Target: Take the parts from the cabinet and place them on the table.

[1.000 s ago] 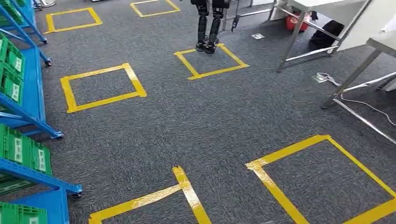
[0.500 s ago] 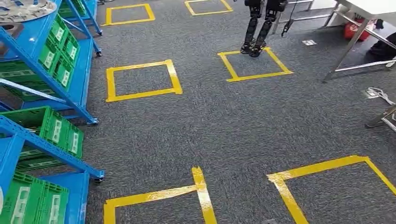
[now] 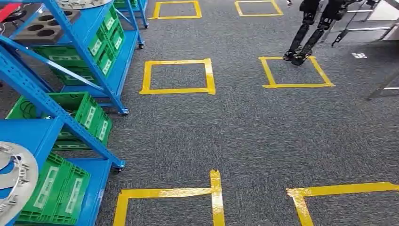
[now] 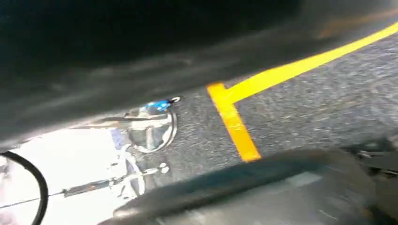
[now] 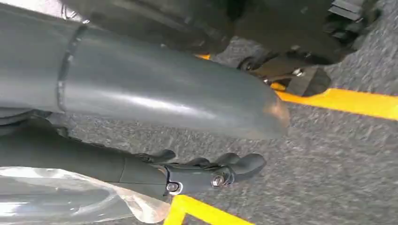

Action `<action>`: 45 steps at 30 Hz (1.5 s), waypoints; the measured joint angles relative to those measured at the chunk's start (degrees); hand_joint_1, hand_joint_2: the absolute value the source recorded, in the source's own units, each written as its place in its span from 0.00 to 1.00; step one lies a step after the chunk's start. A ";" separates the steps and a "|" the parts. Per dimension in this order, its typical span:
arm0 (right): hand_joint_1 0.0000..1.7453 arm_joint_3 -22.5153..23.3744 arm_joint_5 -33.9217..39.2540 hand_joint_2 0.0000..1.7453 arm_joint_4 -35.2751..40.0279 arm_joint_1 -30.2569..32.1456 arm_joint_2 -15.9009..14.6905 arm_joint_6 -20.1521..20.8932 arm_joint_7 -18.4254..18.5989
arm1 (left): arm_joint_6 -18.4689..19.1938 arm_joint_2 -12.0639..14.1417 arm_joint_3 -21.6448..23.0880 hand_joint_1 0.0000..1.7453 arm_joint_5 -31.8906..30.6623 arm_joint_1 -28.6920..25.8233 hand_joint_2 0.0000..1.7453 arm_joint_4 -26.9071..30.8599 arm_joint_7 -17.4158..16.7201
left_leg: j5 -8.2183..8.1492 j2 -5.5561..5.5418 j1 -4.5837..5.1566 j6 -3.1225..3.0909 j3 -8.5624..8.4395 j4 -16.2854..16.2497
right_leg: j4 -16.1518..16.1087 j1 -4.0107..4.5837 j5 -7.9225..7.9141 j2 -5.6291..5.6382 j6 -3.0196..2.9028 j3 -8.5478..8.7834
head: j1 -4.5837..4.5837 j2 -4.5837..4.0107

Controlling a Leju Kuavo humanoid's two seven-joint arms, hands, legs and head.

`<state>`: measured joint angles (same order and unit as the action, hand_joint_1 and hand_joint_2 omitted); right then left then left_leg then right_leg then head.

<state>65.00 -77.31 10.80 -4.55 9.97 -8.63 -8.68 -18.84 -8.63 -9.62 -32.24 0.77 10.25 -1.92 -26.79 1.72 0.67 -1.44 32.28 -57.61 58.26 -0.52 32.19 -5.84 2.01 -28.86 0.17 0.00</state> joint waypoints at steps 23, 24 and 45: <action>0.00 -0.98 -0.37 0.00 0.00 0.96 0.15 -2.08 0.94 | -0.35 -0.44 0.04 0.00 -0.68 -0.75 0.00 0.00 -0.31 | -3.57 -1.85 -0.79 2.65 5.41 -11.61 | 0.01 -0.38 -2.07 1.58 -1.96 -1.68 | 0.28 0.00; 0.00 -0.98 -0.37 0.00 0.00 0.89 0.15 -2.08 0.94 | -0.35 -0.44 0.07 0.00 -0.68 -0.77 0.00 0.02 -0.31 | -0.96 -0.66 -0.67 2.33 2.37 -5.86 | 0.01 -0.36 -1.87 0.90 -1.83 -1.32 | 0.31 0.00; 0.00 -1.09 -0.68 0.00 -0.07 1.15 0.33 -2.01 1.40 | -0.33 -0.87 0.04 0.00 -0.68 -0.90 0.00 0.00 -0.72 | -0.10 -11.08 -0.79 1.75 0.47 -0.58 | -0.21 -1.00 -2.54 9.87 -0.87 -2.02 | -0.76 0.00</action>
<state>63.91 -77.99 10.73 -3.40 10.29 -10.64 -7.28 -19.17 -9.51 -9.57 -32.92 -0.13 10.25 -2.65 -26.89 -9.36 -0.12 0.31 32.75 -58.18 58.05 -1.53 29.64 4.03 1.14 -30.88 -0.59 0.00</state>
